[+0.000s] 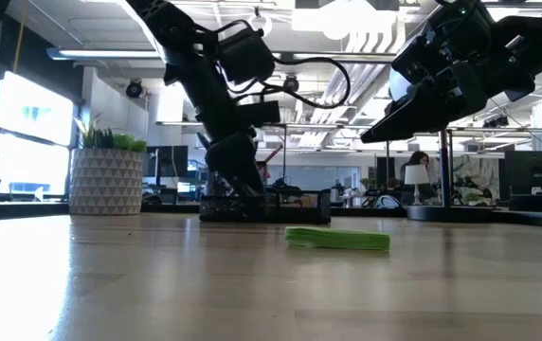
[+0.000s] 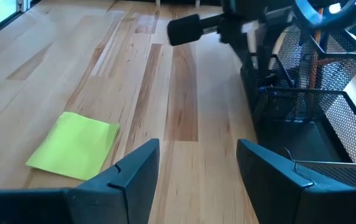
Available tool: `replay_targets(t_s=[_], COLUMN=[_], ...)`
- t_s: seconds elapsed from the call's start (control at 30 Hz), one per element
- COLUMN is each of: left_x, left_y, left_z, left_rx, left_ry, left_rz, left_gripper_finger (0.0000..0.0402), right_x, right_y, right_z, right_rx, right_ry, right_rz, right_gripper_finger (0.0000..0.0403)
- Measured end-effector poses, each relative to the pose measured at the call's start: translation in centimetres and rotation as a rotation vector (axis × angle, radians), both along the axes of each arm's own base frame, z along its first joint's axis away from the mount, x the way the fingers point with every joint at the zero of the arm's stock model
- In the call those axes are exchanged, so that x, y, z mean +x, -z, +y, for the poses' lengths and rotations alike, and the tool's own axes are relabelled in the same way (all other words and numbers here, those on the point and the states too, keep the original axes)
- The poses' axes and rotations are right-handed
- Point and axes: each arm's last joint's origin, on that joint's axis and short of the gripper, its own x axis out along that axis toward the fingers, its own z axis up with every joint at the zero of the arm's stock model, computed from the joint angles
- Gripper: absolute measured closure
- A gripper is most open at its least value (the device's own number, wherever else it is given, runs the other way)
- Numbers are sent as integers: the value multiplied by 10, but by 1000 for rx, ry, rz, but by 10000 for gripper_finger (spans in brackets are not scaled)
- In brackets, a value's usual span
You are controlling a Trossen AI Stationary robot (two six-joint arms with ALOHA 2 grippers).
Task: Pick and place office supplies into organizer
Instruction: Adjust the black desk organizer
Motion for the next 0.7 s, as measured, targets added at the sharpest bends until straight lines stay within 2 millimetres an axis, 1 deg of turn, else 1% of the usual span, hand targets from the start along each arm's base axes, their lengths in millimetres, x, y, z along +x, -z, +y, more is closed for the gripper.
replay_targets(t_s=[0.2,0.43,0.6,0.7], left_x=[-2,-3,0,1], left_y=[0,1,13,17], left_z=[2,0,1,1], left_rx=[55,-23,-47,-39], left_ry=[-59,-59,-86,-94], left_rz=[26,12,23,36], left_gripper_finger=[383,383,382,382], right_x=[0,0,0,0], right_y=[1,1,0,0], right_z=[0,0,0,0], right_rx=[4,3,6,8], right_ry=[2,3,6,7], right_rz=[7,7,6,6], right_gripper_finger=[192,192,192,192])
